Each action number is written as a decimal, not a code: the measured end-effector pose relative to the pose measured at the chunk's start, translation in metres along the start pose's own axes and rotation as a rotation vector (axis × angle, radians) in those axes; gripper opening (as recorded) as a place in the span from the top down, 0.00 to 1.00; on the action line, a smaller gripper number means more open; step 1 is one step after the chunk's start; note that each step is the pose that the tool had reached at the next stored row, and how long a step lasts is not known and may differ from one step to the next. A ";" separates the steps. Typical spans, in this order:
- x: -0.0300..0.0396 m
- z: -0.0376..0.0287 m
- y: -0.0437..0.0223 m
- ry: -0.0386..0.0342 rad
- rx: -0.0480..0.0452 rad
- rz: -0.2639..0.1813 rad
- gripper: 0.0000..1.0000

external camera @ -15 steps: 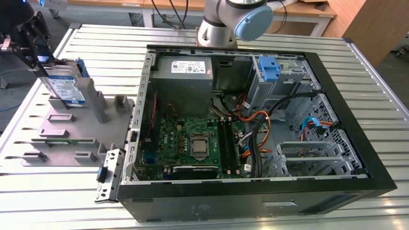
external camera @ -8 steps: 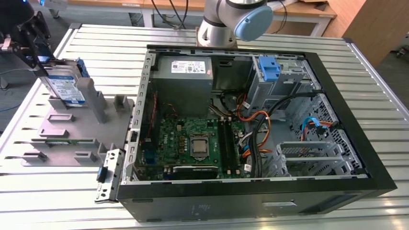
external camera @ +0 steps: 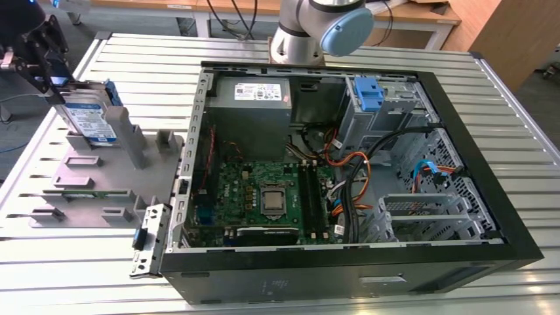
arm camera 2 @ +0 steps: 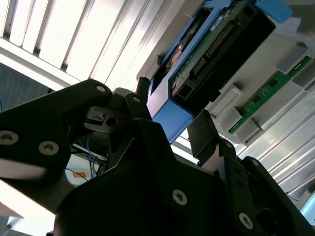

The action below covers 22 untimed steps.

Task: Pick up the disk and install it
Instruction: 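Pick up the disk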

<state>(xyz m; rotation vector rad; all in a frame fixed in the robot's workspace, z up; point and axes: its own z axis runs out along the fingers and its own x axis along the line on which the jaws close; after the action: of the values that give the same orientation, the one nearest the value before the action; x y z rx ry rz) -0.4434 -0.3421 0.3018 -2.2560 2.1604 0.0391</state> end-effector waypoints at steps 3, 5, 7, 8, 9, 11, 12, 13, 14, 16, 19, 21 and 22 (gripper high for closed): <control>0.0000 0.0000 0.0005 0.0001 0.0002 0.000 0.42; 0.0000 0.0000 0.0005 0.0001 0.0003 0.003 0.42; 0.0001 0.0000 0.0006 0.0000 0.0004 0.007 0.42; 0.0002 0.0000 0.0006 0.0000 0.0004 0.009 0.42; 0.0003 0.0000 0.0006 0.0000 0.0005 0.011 0.42; 0.0003 0.0000 0.0006 0.0000 0.0005 0.012 0.42; 0.0003 0.0000 0.0006 0.0000 0.0005 0.012 0.42; 0.0004 0.0000 0.0006 0.0000 0.0005 0.012 0.42; 0.0004 0.0000 0.0006 0.0001 0.0005 0.012 0.42; 0.0003 0.0000 0.0006 0.0000 0.0006 0.012 0.42; 0.0004 0.0000 0.0006 0.0000 0.0005 0.012 0.43; 0.0004 0.0000 0.0006 0.0000 0.0005 0.013 0.50; 0.0004 0.0000 0.0006 0.0000 0.0006 0.013 0.50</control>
<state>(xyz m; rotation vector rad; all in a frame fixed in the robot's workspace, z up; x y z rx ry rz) -0.4440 -0.3425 0.3017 -2.2422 2.1745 0.0386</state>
